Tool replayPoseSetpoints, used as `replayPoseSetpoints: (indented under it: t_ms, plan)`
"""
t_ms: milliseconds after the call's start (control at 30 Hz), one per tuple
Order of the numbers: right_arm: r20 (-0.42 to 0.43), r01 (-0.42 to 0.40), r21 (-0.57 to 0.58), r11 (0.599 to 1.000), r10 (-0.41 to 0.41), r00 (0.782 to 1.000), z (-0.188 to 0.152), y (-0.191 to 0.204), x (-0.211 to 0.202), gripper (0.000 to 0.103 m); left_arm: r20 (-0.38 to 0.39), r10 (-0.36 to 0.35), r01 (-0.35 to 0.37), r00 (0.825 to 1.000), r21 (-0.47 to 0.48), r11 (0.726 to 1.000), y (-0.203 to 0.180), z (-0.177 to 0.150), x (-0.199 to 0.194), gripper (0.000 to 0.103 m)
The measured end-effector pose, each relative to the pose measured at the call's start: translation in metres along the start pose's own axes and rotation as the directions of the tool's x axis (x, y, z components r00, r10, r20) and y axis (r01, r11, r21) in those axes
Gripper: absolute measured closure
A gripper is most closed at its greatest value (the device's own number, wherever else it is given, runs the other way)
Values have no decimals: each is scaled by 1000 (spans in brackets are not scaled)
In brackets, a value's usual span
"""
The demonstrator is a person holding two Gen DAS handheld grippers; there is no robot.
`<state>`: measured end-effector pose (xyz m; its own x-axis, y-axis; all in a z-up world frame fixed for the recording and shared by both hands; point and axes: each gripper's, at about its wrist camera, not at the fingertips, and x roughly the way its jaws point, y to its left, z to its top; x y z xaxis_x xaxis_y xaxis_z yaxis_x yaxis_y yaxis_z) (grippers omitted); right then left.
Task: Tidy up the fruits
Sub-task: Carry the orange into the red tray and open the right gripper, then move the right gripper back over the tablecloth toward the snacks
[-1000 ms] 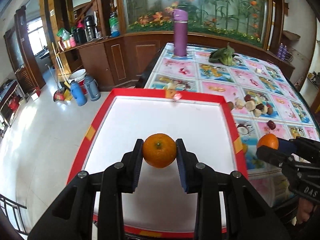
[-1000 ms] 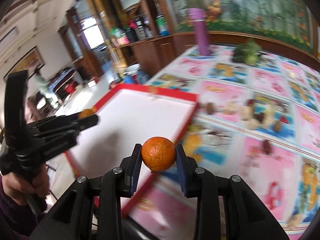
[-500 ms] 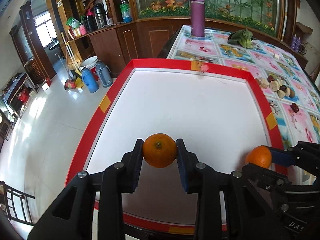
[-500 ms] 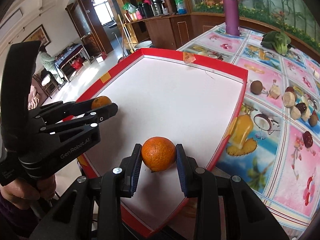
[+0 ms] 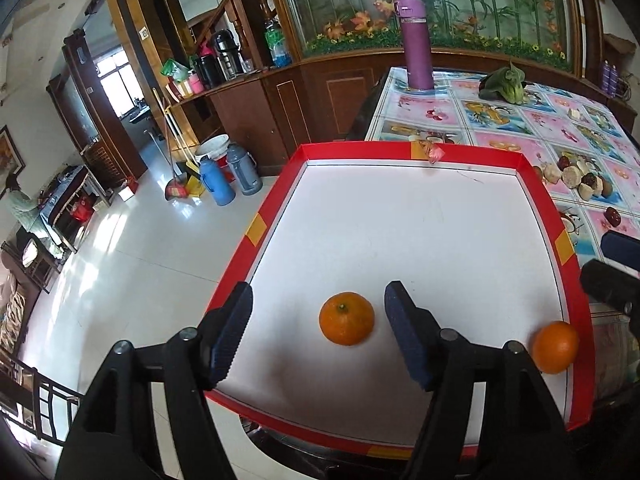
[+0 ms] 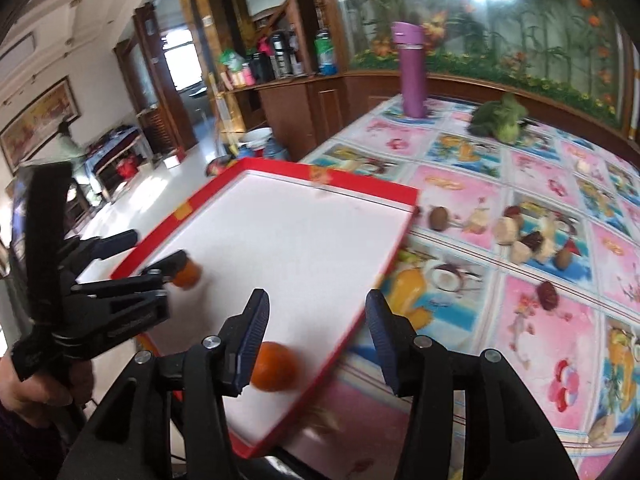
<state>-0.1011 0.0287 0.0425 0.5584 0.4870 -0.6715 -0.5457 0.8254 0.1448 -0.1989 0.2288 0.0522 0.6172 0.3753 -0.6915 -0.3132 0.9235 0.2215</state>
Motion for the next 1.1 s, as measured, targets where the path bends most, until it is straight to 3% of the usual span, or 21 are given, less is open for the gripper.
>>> replayPoseSetpoints:
  t_ms: [167, 300, 567, 733, 1100]
  plan:
    - [-37, 124, 70, 990, -121, 992, -7, -23, 7, 53, 11, 7, -7, 1000, -2, 1000, 1, 1, -6, 33]
    - [-87, 185, 51, 981, -181, 980, -15, -24, 13, 53, 19, 8, -8, 1000, 1, 1000, 0, 2, -9, 33]
    - [-122, 175, 15, 984, -172, 978, -23, -13, 20, 53, 24, 10, -10, 1000, 2, 1000, -2, 2, -11, 33]
    - [-143, 128, 55, 990, -119, 982, -21, -16, 23, 53, 22, 8, -8, 1000, 6, 1000, -3, 1, -11, 33]
    - [-139, 68, 18, 998, -65, 988, -18, 1, 31, 53, -5, 18, -18, 1000, 6, 1000, -3, -1, -1, 33]
